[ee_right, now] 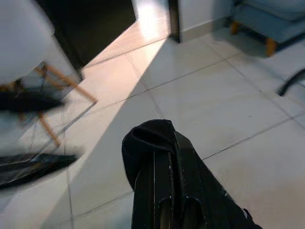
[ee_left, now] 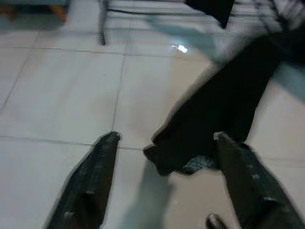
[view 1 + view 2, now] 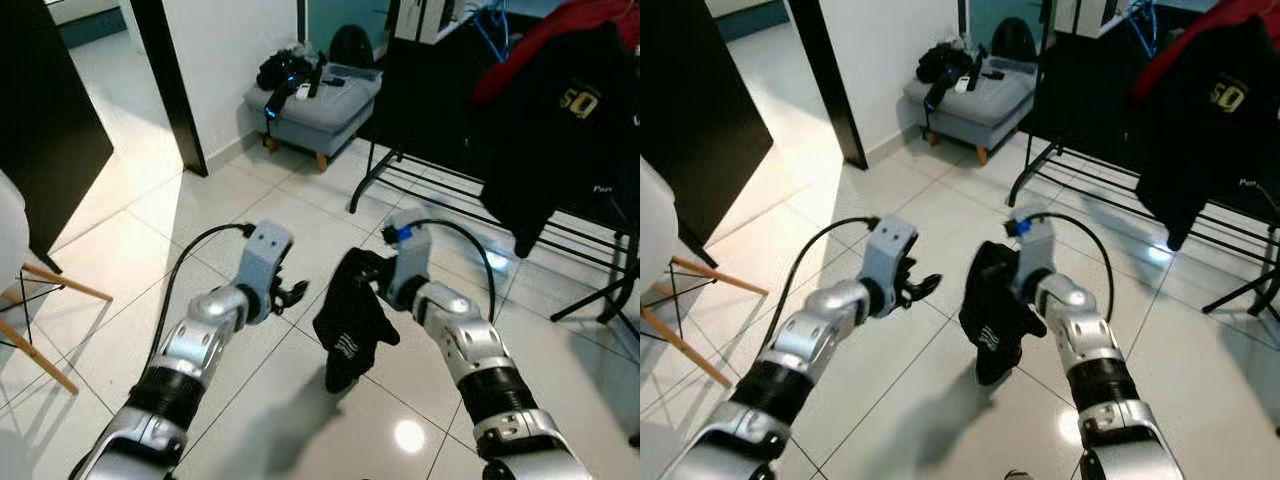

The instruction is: Hang hanger

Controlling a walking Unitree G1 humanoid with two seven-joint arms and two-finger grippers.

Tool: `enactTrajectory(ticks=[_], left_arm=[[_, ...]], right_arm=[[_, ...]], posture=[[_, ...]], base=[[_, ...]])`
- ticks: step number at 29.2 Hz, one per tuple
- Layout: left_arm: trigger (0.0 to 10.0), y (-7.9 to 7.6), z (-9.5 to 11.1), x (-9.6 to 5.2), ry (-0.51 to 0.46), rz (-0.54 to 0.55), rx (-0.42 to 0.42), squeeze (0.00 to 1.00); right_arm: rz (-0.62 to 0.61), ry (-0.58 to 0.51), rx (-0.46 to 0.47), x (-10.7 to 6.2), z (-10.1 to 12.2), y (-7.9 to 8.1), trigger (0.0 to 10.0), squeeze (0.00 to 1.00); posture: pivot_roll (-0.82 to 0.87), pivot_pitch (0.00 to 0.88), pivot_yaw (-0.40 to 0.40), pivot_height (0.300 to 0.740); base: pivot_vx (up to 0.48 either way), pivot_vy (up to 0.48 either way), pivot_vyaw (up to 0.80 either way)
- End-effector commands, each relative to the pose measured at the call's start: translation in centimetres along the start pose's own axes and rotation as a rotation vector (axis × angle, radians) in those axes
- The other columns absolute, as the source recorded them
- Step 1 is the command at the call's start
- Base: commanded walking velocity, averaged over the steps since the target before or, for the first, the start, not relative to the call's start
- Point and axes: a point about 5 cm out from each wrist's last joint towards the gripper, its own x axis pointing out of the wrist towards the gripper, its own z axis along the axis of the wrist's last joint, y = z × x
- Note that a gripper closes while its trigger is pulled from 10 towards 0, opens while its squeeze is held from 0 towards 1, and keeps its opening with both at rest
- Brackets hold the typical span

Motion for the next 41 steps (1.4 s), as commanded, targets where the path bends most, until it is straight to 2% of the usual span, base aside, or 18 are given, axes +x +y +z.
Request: enactTrajectory(ticks=[1, 3, 6, 13, 18, 19, 20, 21, 22, 23, 24, 25, 27, 29, 31, 36, 39, 41], left_arm=[[10.0, 0.5, -0.8, 0.1, 0.043, 0.062, -0.050, 1.00], [10.0, 0.2, -0.5, 0.4, 0.041, 0.071, -0.080, 1.00], [10.0, -1.5, 0.1, 1.1, 0.053, 0.019, -0.143, 1.00], [10.0, -2.6, 0.3, 1.5, 0.060, -0.009, -0.156, 1.00], [10.0, -3.7, 1.8, 1.3, -0.042, -0.125, -0.144, 1.00], [10.0, -3.6, 1.9, 1.3, -0.051, -0.135, -0.120, 0.70], [10.0, -3.3, 1.7, 1.2, -0.045, -0.127, -0.091, 0.08], [10.0, -3.3, 1.7, 1.2, -0.045, -0.127, -0.091, 0.08], [10.0, -3.0, 1.5, 1.2, -0.031, -0.112, -0.060, 0.00], [10.0, -2.6, 1.3, 1.1, -0.022, -0.101, -0.018, 0.00], [10.0, -2.6, 1.3, 1.1, -0.022, -0.101, -0.018, 0.00], [10.0, -2.0, 1.1, 1.0, -0.011, -0.090, 0.075, 0.00], [10.0, -2.0, 1.1, 1.0, -0.011, -0.090, 0.075, 0.00], [10.0, -1.3, 0.9, 0.6, -0.006, -0.106, 0.155, 0.00], [10.0, -1.0, 1.0, 0.3, -0.006, -0.130, 0.181, 0.00], [10.0, -0.9, 2.3, -1.0, -0.079, -0.242, 0.222, 0.00], [10.0, -1.0, 2.8, -1.4, -0.101, -0.266, 0.232, 0.00], [10.0, -1.4, 3.3, -2.1, -0.123, -0.310, 0.255, 0.00]], right_arm=[[0.053, 0.009, -0.001, 0.1, 0.5, 0.8, 0.0, 0.00], [0.076, 0.007, 0.008, 0.2, 0.9, 1.1, 0.0, 0.00], [0.104, -0.021, 0.018, 0.4, 2.0, 2.0, 0.0, 0.00], [0.163, -0.057, 0.047, 0.6, 3.4, 3.1, 0.0, 0.00], [0.195, -0.074, 0.060, 0.4, 4.5, 3.4, 0.0, 0.00], [0.209, -0.077, 0.061, 0.3, 4.8, 3.4, 0.0, 0.00], [0.224, -0.078, 0.058, 0.2, 5.0, 3.4, 0.0, 0.00], [0.224, -0.078, 0.058, 0.2, 5.0, 3.4, 0.0, 0.00], [0.241, -0.076, 0.055, 0.1, 5.2, 3.4, 0.0, 0.00], [0.269, -0.070, 0.051, -0.2, 5.4, 3.4, 0.0, 0.00], [0.269, -0.070, 0.051, -0.2, 5.4, 3.4, 0.0, 0.00], [0.338, -0.054, 0.029, -0.8, 5.6, 3.4, 0.0, 0.00], [0.338, -0.054, 0.029, -0.8, 5.6, 3.4, 0.0, 0.00], [0.386, -0.034, -0.014, -1.6, 5.7, 3.0, 0.0, 0.00], [0.385, -0.018, -0.044, -1.9, 5.8, 2.4, 0.0, 0.00], [0.325, 0.027, -0.103, -2.3, 5.9, 0.7, 0.0, 0.00], [0.298, 0.045, -0.115, -2.3, 5.8, 0.3, 0.0, 0.00], [0.211, 0.083, -0.129, -2.1, 5.5, -0.8, 0.0, 0.00]], posture=[[-0.06, 0.125, 0.031, 0.740], [-0.07, 0.126, 0.019, 0.740], [-0.08, 0.127, 0.016, 0.740], [-0.08, 0.126, 0.013, 0.740], [-0.09, 0.121, -0.002, 0.740], [-0.09, 0.121, -0.007, 0.740], [-0.09, 0.121, -0.011, 0.740], [-0.09, 0.121, -0.011, 0.740], [-0.09, 0.121, -0.012, 0.740], [-0.09, 0.119, -0.021, 0.740], [-0.09, 0.119, -0.021, 0.740], [-0.10, 0.120, -0.027, 0.740], [-0.10, 0.120, -0.027, 0.740], [-0.10, 0.122, -0.035, 0.740], [-0.10, 0.125, -0.039, 0.740], [-0.11, 0.136, -0.047, 0.740], [-0.11, 0.141, -0.053, 0.740], [-0.11, 0.151, -0.063, 0.740]], base=[[0.000, 0.000, 0.00], [0.000, 0.000, 0.00], [0.000, 0.000, 0.00], [0.000, 0.000, 0.00], [0.000, 0.000, 0.00], [0.000, 0.000, 0.00], [0.000, 0.000, 0.00], [0.000, 0.000, 0.00], [0.000, 0.000, 0.00], [0.000, 0.000, 0.00], [0.000, 0.000, 0.00], [0.000, 0.000, 0.00], [0.000, 0.000, 0.00], [0.000, 0.000, 0.00], [0.000, 0.000, 0.00], [0.000, 0.000, 0.00], [0.000, 0.000, 0.00], [0.000, 0.000, 0.00]])
